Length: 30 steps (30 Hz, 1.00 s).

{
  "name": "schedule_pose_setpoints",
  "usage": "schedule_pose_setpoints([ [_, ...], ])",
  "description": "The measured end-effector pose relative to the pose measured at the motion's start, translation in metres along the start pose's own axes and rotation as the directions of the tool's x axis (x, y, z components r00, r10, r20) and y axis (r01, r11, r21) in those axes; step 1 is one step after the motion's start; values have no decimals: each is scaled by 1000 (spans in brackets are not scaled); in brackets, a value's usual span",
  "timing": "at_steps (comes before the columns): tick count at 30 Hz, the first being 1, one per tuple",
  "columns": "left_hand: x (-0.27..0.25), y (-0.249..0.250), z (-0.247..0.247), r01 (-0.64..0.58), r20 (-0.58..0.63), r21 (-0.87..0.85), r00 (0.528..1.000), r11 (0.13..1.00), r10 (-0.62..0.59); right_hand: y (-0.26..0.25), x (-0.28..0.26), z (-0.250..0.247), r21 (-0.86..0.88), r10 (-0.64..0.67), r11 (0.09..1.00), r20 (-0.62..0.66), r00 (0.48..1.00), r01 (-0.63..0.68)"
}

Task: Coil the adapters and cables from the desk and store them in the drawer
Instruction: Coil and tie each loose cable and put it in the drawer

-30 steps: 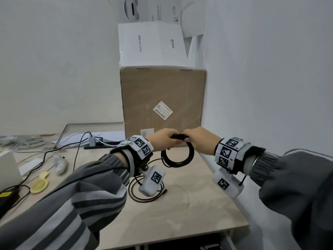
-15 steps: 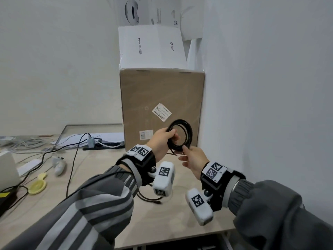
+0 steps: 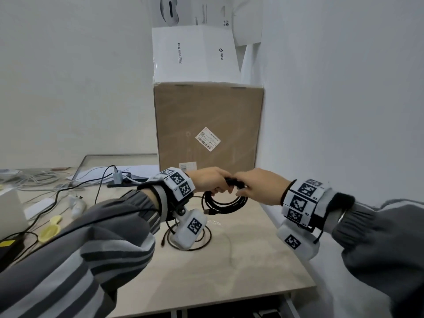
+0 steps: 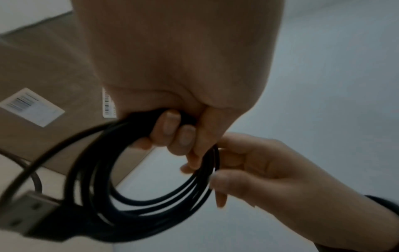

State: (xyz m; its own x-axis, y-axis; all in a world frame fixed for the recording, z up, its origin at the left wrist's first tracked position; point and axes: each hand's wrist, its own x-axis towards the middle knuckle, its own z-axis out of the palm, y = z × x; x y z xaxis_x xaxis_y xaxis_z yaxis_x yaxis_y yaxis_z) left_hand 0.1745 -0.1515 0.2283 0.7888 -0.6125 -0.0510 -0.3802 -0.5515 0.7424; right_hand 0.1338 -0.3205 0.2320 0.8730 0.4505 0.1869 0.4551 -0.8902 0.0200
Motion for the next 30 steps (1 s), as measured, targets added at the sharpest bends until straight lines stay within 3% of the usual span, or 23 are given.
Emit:
schedule_pose_setpoints([
  [2,1,2,2,-6,0,14,1000,1000,6,-4,5,2,-105,23,994,31,999,-20],
  [4,0,-2,3,-56,-53,-37,997,998,54,1,6,5,-58,46,997,-52,998,-49],
  [6,-2,-11,1,-113,-168,-143,982,983,89,9,5,10,104,118,989,-155,981,-102],
  [8,-1,-24,1,-132,-246,-288,967,948,60,18,5,18,346,238,925,-199,950,-159],
  [11,4,-41,8,-51,-195,-547,978,836,-68,25,5,29,672,425,717,-209,881,-187],
  [14,9,-50,20,-1,-154,-689,978,725,-144,28,12,36,857,592,481,-163,789,-184],
  [16,12,-45,29,-27,-177,-717,974,697,-144,24,17,42,974,692,193,-49,720,-120],
  [17,14,-41,34,-43,-195,-689,973,724,-127,19,19,44,997,711,32,24,702,-67],
  [19,19,-34,40,-70,-246,-623,963,779,-110,6,21,53,983,701,-183,124,702,9],
  [21,27,-32,41,-133,-366,-636,919,760,-145,-8,24,66,971,665,-240,163,729,2],
  [23,30,-32,34,-213,-462,-674,869,708,-178,-18,23,74,964,605,-261,205,770,-52],
  [25,30,-36,26,-227,-473,-658,866,718,-159,-21,17,77,963,488,-195,259,833,-185],
  [27,25,-41,20,-170,-439,-573,890,802,-125,-19,9,74,940,412,41,294,863,-340],
  [30,16,-43,9,-42,-388,-246,920,968,-58,-3,5,68,703,481,572,131,867,-424],
])
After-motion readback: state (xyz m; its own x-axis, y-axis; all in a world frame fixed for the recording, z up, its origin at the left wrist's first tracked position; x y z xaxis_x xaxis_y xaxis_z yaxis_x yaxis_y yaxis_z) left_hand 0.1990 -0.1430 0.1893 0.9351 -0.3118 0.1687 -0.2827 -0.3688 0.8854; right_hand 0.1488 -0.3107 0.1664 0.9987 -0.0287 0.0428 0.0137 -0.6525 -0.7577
